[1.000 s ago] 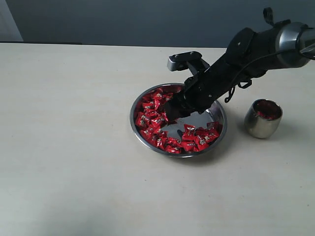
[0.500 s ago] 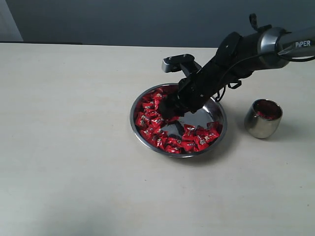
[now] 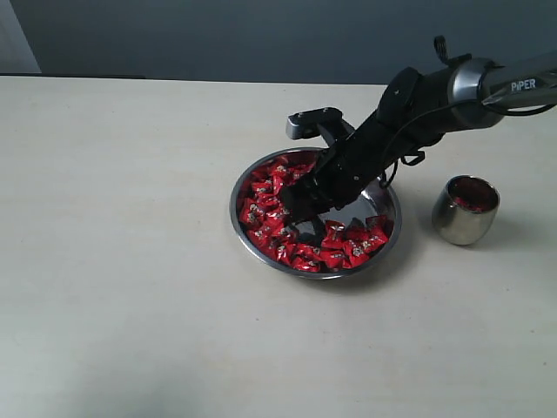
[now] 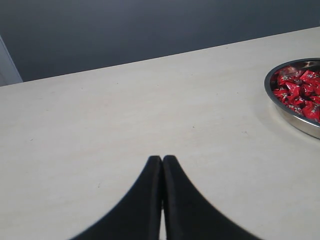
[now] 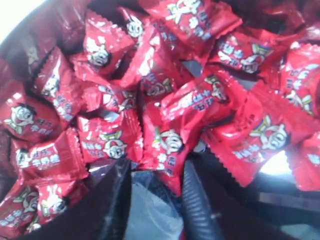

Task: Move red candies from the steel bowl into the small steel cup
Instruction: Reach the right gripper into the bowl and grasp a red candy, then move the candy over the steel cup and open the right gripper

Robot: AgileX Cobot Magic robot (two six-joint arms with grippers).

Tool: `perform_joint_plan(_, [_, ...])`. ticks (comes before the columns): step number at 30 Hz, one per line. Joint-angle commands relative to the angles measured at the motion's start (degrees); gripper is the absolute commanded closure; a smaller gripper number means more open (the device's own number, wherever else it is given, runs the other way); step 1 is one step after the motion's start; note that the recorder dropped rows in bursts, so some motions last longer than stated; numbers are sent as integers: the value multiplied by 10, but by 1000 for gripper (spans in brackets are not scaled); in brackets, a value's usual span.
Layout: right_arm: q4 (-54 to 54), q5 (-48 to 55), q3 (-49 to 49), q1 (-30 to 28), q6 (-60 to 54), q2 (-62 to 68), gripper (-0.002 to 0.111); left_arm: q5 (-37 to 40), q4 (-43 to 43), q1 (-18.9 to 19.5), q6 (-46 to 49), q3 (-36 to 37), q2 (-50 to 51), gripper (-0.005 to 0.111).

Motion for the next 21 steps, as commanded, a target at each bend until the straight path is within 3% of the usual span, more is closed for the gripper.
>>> perform_joint_plan(1, [-4, 7, -4, -1, -4, -1, 101, -3, -1, -2, -3, -1, -2, 106])
perform_joint_plan(3, [-4, 16, -4, -1, -4, -5, 109, -3, -1, -2, -3, -1, -2, 106])
perform_joint_plan(11, [-32, 81, -3, -3, 26, -49, 109, -3, -1, -2, -3, -1, -2, 106])
perform_joint_plan(21, [-235, 108, -3, -33, 216, -183, 109, -3, -1, -2, -3, -1, -2, 106])
